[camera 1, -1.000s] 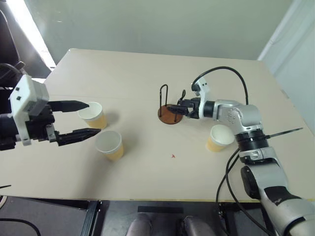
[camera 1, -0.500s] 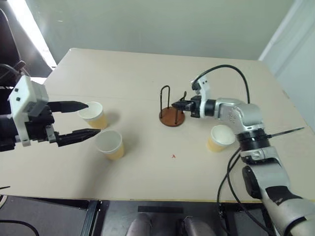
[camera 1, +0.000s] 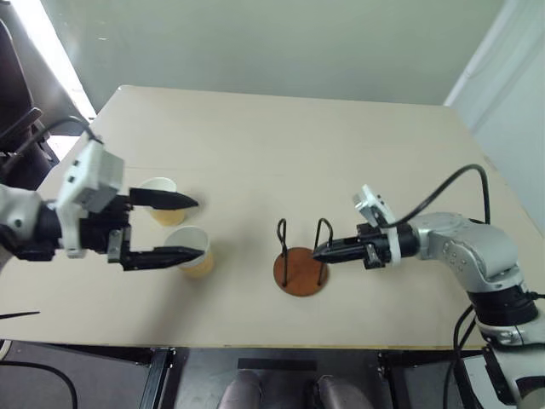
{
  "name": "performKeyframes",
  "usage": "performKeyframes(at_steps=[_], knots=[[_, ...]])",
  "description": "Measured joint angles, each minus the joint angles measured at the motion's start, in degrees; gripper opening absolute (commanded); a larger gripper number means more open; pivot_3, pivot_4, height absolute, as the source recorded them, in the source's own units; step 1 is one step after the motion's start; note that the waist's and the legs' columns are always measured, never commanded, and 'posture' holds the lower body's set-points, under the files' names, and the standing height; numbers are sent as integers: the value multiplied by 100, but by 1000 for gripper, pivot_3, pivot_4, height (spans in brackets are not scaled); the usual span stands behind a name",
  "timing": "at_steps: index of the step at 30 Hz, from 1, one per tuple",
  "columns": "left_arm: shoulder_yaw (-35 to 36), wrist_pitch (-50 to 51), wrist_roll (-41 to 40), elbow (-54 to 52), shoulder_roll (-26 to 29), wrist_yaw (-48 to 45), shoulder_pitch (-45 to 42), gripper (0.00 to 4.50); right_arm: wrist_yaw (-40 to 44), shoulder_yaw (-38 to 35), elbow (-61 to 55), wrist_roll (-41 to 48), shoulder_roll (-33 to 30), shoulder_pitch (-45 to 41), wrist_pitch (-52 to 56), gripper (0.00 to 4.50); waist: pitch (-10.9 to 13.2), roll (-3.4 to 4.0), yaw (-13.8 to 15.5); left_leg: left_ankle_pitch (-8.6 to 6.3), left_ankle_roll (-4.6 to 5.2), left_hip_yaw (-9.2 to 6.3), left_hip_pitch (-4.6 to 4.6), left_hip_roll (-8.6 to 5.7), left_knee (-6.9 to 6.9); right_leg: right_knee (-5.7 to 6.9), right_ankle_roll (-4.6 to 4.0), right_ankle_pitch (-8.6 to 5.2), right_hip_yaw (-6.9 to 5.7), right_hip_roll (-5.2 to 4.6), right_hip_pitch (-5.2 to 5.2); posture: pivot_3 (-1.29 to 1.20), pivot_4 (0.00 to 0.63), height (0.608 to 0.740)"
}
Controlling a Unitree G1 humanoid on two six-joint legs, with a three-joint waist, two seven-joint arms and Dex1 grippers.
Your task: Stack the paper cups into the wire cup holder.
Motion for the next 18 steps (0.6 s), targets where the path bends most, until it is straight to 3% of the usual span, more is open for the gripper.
performKeyframes(at_steps=[7,16,18], knots=[[-711,-60,202,-47,39,-129,-128,4500,124,279,-117,-191,-93,198,-696,36,-1,-2,-49,0,2,-3,14,10,2,3,0,0,5,13,5,0,150,740],[-766,19,175,-48,171,-343,-326,4500,237,507,83,-418,-85,187,-1331,36,-2,-3,-67,0,3,-4,15,11,3,3,0,0,10,14,7,0,150,740],[-780,16,205,-41,192,-361,-327,4500,298,538,86,-440,-151,164,-1350,662,-2,-3,-66,0,3,-4,15,10,3,2,0,0,10,14,7,0,150,740]])
